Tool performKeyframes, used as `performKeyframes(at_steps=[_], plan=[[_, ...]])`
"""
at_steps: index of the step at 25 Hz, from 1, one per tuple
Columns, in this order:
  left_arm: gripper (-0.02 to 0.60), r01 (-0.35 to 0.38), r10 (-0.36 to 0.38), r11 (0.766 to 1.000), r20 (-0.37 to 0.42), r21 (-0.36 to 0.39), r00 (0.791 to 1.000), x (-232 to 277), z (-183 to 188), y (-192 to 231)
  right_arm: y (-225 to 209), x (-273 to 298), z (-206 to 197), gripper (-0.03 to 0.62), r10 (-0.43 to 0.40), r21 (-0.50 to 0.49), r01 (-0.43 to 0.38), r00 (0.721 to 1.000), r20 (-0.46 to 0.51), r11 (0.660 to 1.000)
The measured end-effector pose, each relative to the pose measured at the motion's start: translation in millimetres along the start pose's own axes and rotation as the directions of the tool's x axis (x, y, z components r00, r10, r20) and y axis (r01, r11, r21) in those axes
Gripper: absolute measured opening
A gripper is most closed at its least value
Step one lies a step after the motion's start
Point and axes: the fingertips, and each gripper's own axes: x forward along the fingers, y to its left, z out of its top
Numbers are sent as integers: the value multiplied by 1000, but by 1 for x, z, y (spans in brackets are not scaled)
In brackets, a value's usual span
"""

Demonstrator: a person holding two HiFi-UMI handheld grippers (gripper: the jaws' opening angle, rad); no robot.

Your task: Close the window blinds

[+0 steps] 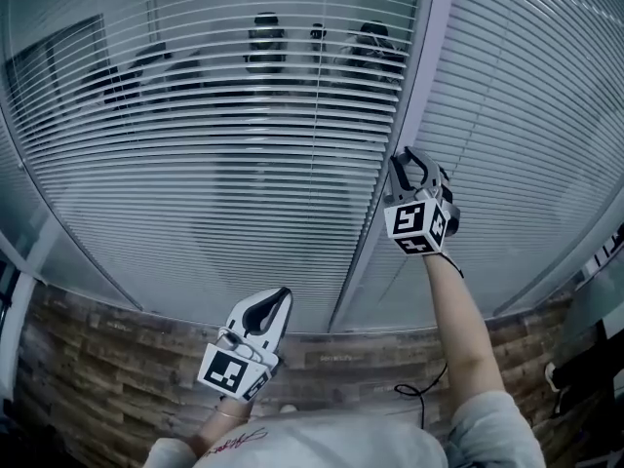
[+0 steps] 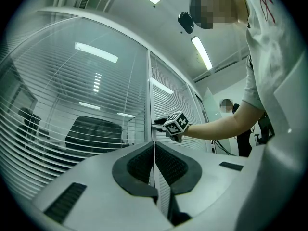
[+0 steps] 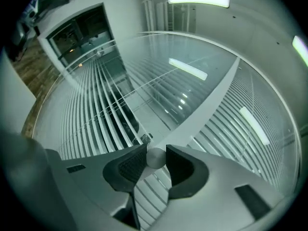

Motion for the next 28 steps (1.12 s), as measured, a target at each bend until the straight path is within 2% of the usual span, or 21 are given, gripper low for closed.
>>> performKeyframes(at_steps=[3, 5, 7, 9, 13, 16, 21, 23, 25, 28], plan=[[18, 4, -4, 1000, -2, -2, 1000, 0, 0, -2, 3, 0, 0, 127, 32, -140, -33, 999, -13, 990], [18, 5, -5, 1000, -1, -2, 1000, 0, 0, -3, 6, 0, 0, 127, 54, -232, -58, 998, -24, 971], [18, 7, -7, 1000, -2, 1, 1000, 0, 1, -4, 8, 1, -2, 127, 80, -334, -88, 996, -38, 939], [18, 8, -8, 1000, -4, 2, 1000, 0, 0, -5, 11, 1, -4, 127, 105, -444, -117, 993, -51, 888], [18, 8, -8, 1000, -5, 1, 1000, -2, 1, -6, 15, 0, -7, 127, 146, -635, -148, 988, -56, 758], [18, 8, -8, 1000, -8, -5, 1000, -3, 1, -6, 18, 0, -10, 127, 182, -748, -177, 980, -77, 640], [18, 5, -5, 1000, -6, 9, 1000, -3, 4, -8, 24, -3, -15, 127, 231, -877, -228, 963, -139, 424], [18, 4, -4, 1000, -4, 11, 1000, -2, 5, -8, 25, -4, -12, 127, 241, -902, -234, 959, -152, 364], [18, 5, -5, 1000, -5, 13, 1000, -2, 5, -9, 25, -3, -12, 127, 244, -909, -236, 957, -156, 344], [18, 12, -12, 1000, -7, 15, 1000, -1, 6, -12, 25, -2, -15, 127, 236, -906, -229, 960, -150, 355]])
